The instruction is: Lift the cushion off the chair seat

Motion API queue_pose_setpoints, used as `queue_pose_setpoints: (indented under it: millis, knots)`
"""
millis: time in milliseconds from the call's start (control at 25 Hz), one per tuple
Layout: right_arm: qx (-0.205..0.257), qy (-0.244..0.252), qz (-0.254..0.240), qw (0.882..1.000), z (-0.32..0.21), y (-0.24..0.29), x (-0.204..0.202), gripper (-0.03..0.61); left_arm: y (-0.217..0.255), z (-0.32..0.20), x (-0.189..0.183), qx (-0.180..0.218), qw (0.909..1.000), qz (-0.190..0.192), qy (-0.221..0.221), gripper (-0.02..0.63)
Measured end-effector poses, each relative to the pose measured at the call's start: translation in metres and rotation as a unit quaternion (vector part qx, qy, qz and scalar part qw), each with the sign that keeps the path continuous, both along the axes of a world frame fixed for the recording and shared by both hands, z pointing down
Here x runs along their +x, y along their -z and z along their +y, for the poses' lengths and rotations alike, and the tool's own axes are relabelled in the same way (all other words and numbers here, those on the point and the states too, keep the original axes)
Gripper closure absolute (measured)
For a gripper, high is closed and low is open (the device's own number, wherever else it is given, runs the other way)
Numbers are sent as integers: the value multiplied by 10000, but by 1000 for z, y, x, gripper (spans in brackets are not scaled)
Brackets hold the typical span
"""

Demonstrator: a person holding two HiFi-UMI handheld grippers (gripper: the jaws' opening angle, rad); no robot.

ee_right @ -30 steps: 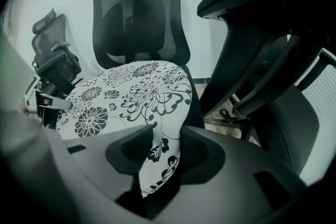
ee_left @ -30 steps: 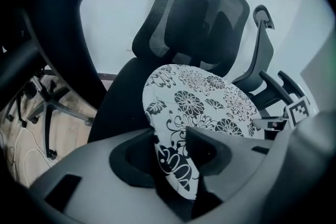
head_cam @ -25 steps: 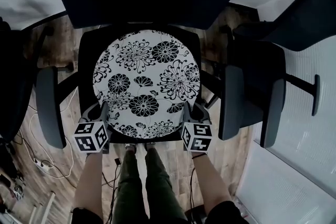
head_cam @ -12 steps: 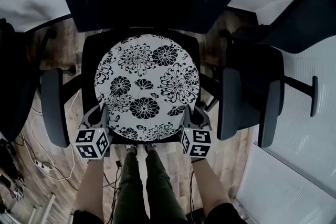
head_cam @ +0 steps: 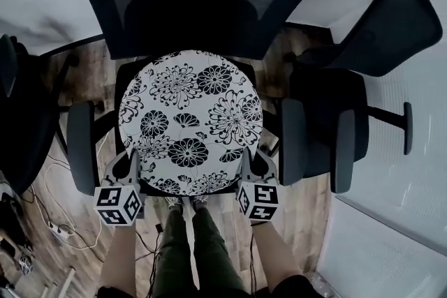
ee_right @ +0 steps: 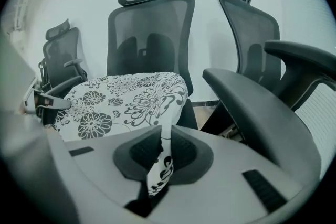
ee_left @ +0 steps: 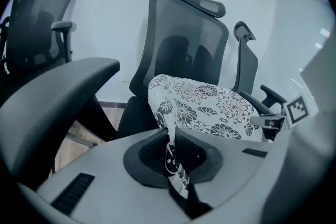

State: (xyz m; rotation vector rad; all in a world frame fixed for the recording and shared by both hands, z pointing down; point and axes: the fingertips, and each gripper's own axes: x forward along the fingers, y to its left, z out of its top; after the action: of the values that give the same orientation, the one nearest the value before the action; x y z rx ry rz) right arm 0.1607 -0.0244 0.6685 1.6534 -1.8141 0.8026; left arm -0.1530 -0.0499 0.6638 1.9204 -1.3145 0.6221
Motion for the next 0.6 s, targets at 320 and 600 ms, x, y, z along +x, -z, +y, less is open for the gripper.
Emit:
queue_pose_setpoints:
  millis: [320, 600]
  knots:
    - [196, -54, -88, 9998, 3, -9, 0, 538, -1, 2, 1, 201, 9997, 14, 146, 586]
    - [515, -164, -198, 9983, 6, -13, 0, 538, 3, 5, 1, 522, 9985, 24, 158, 586]
